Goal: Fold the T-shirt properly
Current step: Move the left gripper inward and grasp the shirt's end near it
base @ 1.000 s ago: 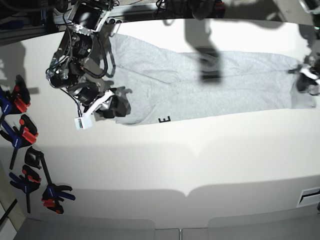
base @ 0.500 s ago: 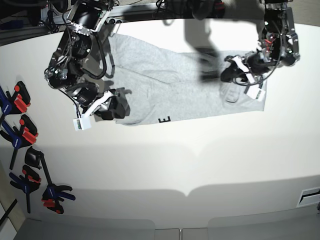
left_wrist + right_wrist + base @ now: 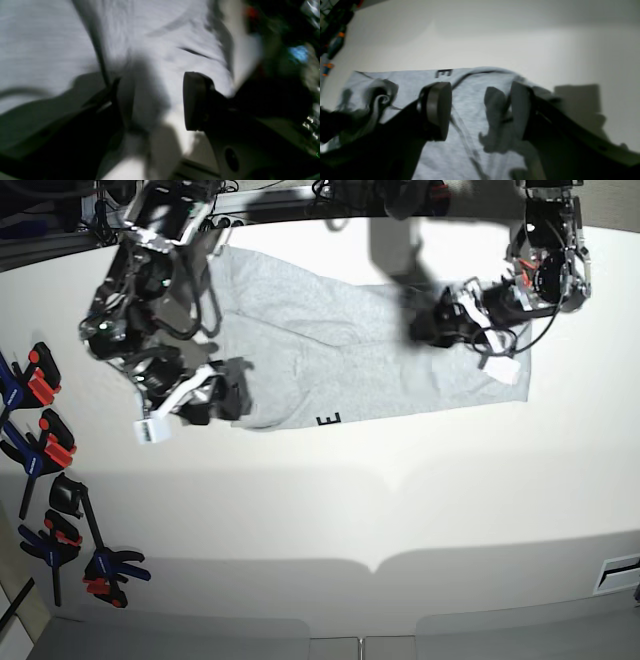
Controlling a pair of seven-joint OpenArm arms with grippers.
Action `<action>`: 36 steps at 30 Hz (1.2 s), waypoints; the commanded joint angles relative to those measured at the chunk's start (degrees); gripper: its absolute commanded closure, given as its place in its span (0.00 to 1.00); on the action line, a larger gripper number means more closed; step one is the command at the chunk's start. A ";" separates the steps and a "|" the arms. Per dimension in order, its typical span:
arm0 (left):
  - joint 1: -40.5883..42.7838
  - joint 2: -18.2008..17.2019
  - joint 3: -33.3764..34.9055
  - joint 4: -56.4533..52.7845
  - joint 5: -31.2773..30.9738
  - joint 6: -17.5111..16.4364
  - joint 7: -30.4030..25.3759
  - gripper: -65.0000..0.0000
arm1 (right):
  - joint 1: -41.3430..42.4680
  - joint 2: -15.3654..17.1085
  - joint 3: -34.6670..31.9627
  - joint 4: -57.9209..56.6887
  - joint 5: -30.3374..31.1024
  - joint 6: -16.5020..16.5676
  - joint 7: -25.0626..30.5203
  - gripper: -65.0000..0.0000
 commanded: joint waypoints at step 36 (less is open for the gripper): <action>-0.50 -0.33 0.11 1.11 -4.87 -1.79 -1.46 0.55 | 1.97 -4.48 0.02 -24.46 5.90 0.11 0.50 0.57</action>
